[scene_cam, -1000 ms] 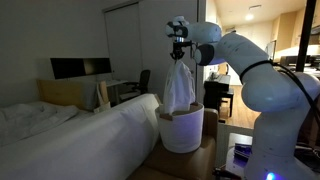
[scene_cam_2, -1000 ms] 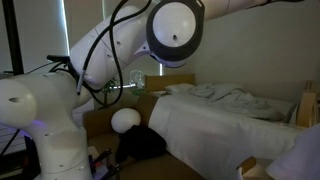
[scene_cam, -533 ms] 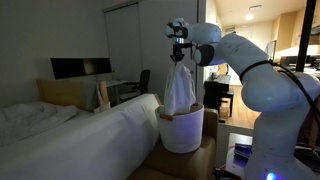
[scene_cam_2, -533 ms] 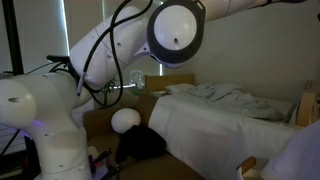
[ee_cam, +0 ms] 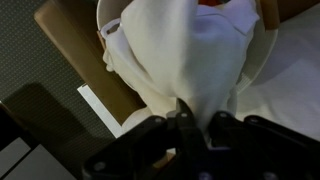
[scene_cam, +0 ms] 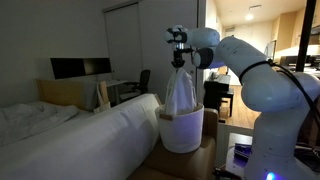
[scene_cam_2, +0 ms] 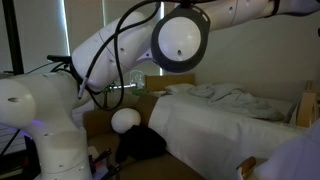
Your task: Pick up the cloth from the couch and put it in the laundry basket.
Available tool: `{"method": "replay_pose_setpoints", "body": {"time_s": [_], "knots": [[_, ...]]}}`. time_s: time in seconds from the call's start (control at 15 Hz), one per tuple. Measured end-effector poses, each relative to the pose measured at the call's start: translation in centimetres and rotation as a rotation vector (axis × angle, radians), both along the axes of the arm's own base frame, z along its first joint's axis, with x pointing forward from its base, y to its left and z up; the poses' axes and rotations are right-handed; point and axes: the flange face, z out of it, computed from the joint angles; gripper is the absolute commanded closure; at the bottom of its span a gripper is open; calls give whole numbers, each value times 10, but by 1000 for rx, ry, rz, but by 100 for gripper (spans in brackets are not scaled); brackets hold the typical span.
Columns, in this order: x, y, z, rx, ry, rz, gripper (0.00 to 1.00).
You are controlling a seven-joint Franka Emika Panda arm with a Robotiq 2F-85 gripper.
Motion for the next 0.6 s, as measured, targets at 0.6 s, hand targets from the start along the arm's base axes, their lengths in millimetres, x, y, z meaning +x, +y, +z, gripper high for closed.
{"method": "replay_pose_setpoints", "body": {"time_s": [0.6], "knots": [[6,-37,-91,-20,31,-27,89]]}}
